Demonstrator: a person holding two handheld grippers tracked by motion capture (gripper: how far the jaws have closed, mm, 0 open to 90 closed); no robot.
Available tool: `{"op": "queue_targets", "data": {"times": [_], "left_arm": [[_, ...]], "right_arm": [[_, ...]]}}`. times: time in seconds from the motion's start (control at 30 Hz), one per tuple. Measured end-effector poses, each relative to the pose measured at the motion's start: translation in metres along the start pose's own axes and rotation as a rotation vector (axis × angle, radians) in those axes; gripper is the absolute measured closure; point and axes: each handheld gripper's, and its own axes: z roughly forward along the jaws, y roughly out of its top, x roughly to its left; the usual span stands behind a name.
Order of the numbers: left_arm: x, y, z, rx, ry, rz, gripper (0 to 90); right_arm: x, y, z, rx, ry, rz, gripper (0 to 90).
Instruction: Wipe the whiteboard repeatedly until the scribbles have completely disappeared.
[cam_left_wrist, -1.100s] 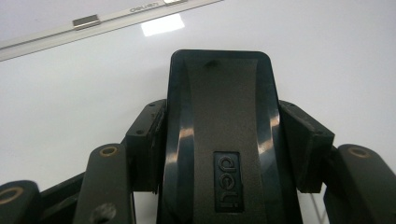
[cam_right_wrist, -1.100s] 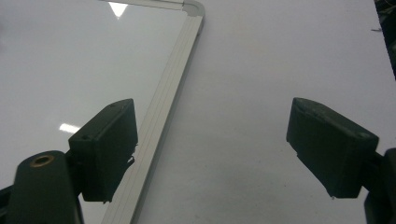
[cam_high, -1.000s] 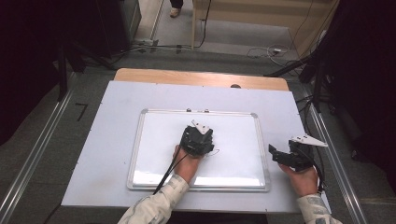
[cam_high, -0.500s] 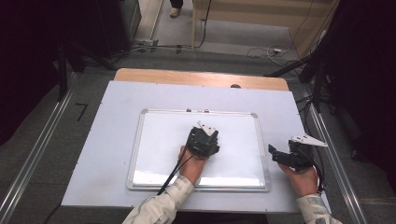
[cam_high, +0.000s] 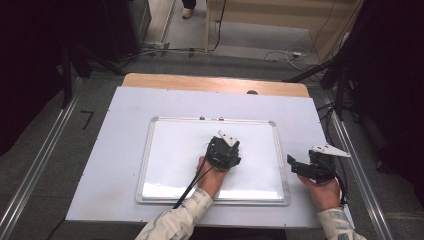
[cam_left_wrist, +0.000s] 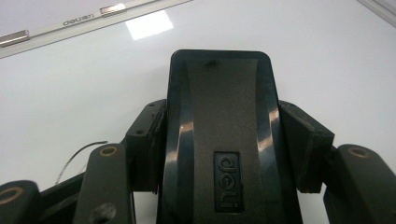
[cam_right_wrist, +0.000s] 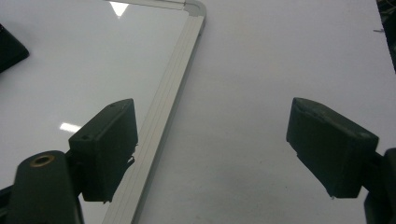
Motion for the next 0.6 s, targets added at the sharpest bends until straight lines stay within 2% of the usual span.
{"op": "queue_targets", "data": {"times": [0.6], "left_arm": [[-0.012,0.008,0.009,0.000,-0.012,0.009,40.2]], "right_arm": [[0.000,0.000,-0.001,-0.001,0.001,0.000,14.9]]}}
